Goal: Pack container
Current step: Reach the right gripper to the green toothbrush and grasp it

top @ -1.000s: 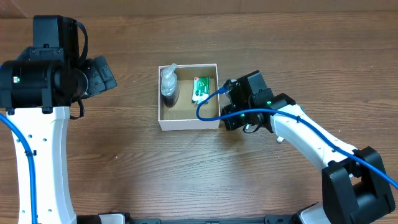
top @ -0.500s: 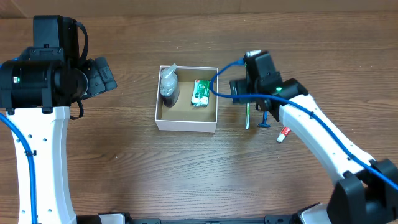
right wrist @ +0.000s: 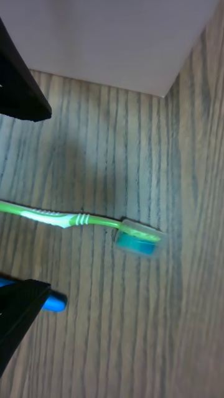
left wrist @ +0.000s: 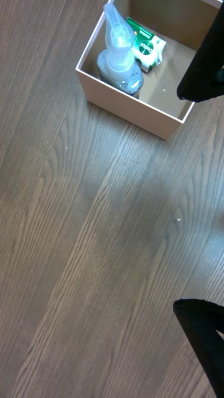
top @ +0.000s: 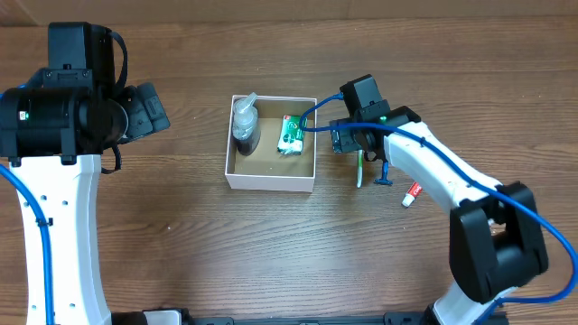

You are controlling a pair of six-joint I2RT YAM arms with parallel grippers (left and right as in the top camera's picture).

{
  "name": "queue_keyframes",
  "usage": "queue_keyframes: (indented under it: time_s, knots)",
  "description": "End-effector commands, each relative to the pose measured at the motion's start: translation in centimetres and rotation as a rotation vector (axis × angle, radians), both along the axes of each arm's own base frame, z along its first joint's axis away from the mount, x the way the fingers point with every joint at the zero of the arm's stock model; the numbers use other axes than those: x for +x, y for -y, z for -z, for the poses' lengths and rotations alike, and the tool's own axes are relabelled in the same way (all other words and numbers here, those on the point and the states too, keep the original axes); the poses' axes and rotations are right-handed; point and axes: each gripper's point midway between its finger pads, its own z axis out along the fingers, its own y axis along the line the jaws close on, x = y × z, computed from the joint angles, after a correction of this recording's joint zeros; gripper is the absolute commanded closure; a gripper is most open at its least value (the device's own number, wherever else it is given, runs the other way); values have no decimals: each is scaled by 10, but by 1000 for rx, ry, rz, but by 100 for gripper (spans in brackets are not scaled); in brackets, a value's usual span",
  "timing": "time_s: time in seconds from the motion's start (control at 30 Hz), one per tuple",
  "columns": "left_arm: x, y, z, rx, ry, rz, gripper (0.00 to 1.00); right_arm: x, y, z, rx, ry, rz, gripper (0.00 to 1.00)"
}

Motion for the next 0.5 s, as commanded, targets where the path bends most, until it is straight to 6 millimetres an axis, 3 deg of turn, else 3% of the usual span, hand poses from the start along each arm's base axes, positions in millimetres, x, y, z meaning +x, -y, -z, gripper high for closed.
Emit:
queue_keyframes:
  time_s: [0.0, 0.17, 0.47]
  knots:
    - [2, 0, 0, 4, -1, 16, 0, 8, 7, 1, 125, -23, 51, 18]
    - [2, 0, 0, 4, 0, 16, 0, 6, 20, 9, 181, -75, 78, 19]
    - [1, 0, 0, 3, -1, 15, 0, -2, 17, 25, 166, -122, 69, 19]
